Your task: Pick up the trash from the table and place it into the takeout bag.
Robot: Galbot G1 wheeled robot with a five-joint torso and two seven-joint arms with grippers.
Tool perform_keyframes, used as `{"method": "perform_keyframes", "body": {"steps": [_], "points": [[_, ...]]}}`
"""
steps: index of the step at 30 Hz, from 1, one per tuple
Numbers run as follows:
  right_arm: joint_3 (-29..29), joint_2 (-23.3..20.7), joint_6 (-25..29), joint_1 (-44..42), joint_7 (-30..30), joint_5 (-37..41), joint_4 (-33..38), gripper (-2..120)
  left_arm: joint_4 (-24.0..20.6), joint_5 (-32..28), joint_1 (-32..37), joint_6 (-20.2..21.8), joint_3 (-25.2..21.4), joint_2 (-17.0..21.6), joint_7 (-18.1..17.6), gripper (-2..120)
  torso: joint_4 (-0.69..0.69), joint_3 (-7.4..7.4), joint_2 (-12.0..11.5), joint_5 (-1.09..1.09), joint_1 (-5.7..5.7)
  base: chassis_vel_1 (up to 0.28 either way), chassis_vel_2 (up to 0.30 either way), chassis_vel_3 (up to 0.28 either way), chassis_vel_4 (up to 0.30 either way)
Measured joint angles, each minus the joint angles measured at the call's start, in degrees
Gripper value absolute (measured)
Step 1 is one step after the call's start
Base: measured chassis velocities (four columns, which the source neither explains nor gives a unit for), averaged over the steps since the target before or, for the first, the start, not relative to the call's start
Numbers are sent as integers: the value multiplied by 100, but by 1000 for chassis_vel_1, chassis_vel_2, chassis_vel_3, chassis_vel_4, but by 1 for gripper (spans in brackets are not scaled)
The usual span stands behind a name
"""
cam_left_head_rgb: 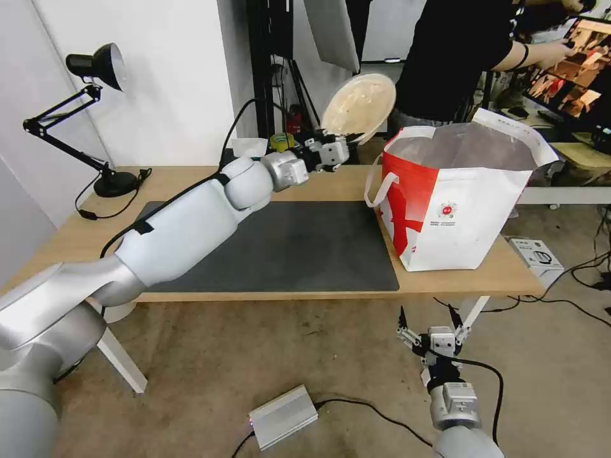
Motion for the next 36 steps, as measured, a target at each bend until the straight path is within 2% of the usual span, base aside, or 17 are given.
{"method": "perform_keyframes", "body": {"steps": [4,14,19,30,34,36], "points": [[23,-5,-1,-43,3,-21,-2,100,225,122,-85,-8,2,-354,1,0,-1,0,0,2,0,0,0,0,0],[95,-5,-1,-105,9,-25,10,100,558,366,-147,-118,-3,-824,13,0,0,0,0,1,0,0,0,0,0],[80,3,0,-87,9,-25,10,100,708,497,-151,-198,-32,-1013,12,0,0,0,0,1,-1,0,0,0,0],[56,11,0,-83,10,-27,-4,100,864,565,-159,-254,-38,-1152,9,0,2,0,0,0,0,0,0,0,0],[30,24,0,-58,10,-36,-19,100,1020,635,-155,-329,-41,-1338,6,0,0,0,1,1,0,0,0,0,0],[30,26,0,-53,10,-38,-26,100,1236,702,-160,-415,-42,-1553,6,0,1,0,1,1,0,0,0,0,0]]}}
